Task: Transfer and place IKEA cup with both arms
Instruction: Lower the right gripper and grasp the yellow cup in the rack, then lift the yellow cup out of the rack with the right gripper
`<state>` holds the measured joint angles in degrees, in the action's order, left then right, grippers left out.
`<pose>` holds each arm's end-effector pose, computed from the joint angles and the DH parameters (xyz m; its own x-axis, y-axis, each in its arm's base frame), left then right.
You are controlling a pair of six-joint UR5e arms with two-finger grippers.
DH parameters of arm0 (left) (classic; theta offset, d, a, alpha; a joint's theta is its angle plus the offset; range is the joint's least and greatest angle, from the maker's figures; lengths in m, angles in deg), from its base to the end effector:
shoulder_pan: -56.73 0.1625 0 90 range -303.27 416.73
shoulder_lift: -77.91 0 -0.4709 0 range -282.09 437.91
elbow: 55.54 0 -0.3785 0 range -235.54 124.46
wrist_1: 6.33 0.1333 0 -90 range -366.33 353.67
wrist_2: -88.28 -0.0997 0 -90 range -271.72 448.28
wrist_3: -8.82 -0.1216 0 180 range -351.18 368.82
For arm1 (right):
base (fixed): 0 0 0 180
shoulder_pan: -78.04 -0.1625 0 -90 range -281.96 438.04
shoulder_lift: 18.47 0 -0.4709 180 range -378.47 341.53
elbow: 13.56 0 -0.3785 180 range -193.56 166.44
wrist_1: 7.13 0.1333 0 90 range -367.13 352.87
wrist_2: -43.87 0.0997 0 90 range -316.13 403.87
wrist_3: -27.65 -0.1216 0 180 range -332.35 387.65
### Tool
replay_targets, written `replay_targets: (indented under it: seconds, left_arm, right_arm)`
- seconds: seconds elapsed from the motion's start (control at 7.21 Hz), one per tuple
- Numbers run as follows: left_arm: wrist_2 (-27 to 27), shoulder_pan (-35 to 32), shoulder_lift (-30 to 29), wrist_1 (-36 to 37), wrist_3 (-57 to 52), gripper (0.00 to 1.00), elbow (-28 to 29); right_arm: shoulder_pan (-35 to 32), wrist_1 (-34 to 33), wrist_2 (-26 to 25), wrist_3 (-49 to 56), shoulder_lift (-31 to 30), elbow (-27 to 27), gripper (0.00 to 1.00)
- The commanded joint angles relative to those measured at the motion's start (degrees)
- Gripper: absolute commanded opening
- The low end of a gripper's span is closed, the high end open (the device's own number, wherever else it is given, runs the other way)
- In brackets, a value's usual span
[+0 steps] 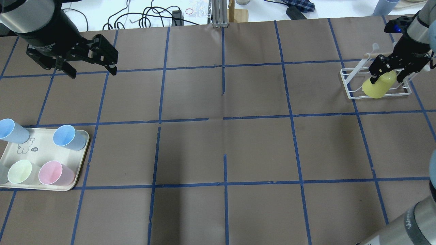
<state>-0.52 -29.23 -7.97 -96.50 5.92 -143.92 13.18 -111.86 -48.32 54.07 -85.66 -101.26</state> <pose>-0.1035 -0.4622 0.5587 -0.9997 -0.0181 0.0159 -0.0196 0.9950 -0.0980 -0.1486 -0.6196 0.3330 -0.9997 -0.0237 -0.0108 -0.0247 0.9939 0.1071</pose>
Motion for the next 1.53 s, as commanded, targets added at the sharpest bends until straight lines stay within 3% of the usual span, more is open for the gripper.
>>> replay_targets:
  seconds: [0.0,0.14,0.28,0.83,1.11,1.39]
  left_arm:
    - [0.03,0.00,-0.07,0.00,0.00,1.00,0.14]
    - [0.03,0.00,-0.07,0.00,0.00,1.00,0.14]
    - [0.03,0.00,0.02,0.00,0.00,1.00,0.14]
    - [-0.06,0.09,0.02,0.00,0.00,1.00,0.32]
    - [0.03,0.09,0.11,0.00,0.00,1.00,0.41]
    - [5.90,1.05,0.29,-0.09,0.09,1.00,0.92]
  right_arm:
    - [0.00,-0.21,0.08,-0.05,0.04,0.07,0.59]
    - [0.00,-0.21,0.08,0.04,0.04,0.16,0.48]
    - [0.00,-0.21,0.08,-0.05,-0.04,0.16,0.43]
    - [-0.09,1.02,0.08,0.12,-3.88,1.48,0.42]
    - [-0.18,6.62,-0.54,0.13,-8.98,1.57,0.42]
    - [-0.26,13.38,-0.02,0.13,-16.00,1.57,0.42]
